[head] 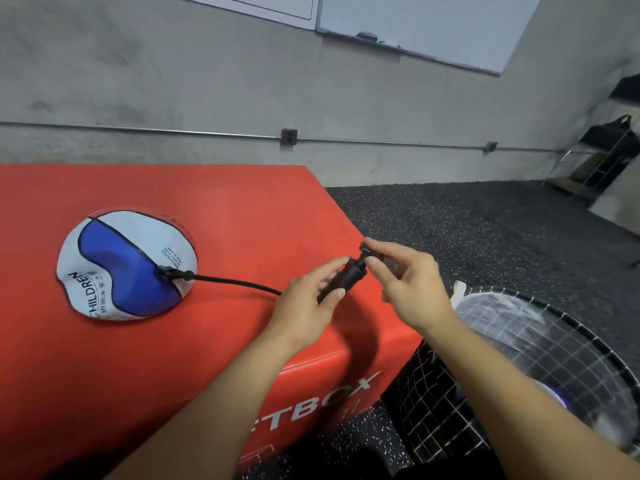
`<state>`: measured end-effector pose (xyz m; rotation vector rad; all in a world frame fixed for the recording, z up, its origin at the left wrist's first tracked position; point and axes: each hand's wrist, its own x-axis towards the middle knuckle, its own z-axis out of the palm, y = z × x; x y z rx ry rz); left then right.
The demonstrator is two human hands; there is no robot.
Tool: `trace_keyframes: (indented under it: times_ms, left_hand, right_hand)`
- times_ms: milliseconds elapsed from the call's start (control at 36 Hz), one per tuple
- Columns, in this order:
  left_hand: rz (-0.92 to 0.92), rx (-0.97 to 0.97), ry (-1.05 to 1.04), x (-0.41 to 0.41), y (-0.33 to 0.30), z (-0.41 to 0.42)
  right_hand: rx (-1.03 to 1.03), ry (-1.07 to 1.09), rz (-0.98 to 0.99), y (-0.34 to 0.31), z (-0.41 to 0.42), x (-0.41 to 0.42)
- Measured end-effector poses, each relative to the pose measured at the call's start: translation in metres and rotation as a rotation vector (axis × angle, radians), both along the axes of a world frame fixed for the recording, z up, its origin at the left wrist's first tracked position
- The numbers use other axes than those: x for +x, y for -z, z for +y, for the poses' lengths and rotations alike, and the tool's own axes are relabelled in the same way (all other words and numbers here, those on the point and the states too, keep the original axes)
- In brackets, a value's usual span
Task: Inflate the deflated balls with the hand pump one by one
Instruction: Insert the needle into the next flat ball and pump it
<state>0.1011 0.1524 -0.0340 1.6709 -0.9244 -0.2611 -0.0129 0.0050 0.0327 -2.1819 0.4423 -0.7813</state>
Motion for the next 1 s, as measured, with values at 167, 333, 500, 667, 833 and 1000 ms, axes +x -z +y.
trace_keyframes:
  times_ms: [167, 333, 500, 667, 833, 1000]
  left_hand:
    - [-0.028, -0.007, -0.002, -0.005, -0.002, 0.001]
    - [-0.033, -0.001, 0.039, -0.005, -0.002, 0.003]
    - [-0.075, 0.024, 0.062, -0.009, -0.004, 0.003]
    - [-0.075, 0.027, 0.066, -0.006, -0.003, 0.004]
    - [-0.026, -0.015, 0.049, -0.001, -0.003, 0.008]
    - [0.011, -0.069, 0.003, 0.005, 0.001, 0.009]
  right_hand:
    - [0.063, -0.034, -0.037, 0.007, -0.001, -0.009]
    - [0.117, -0.033, -0.142, -0.013, -0.007, -0.02]
    - [0.228, 0.014, -0.326, -0.042, -0.025, -0.039]
    - [0.254, 0.071, -0.412, -0.056, -0.033, -0.046]
    - [0.186, 0.083, -0.355, -0.05, -0.013, -0.018]
    - [0.133, -0.043, -0.209, -0.033, 0.008, 0.007]
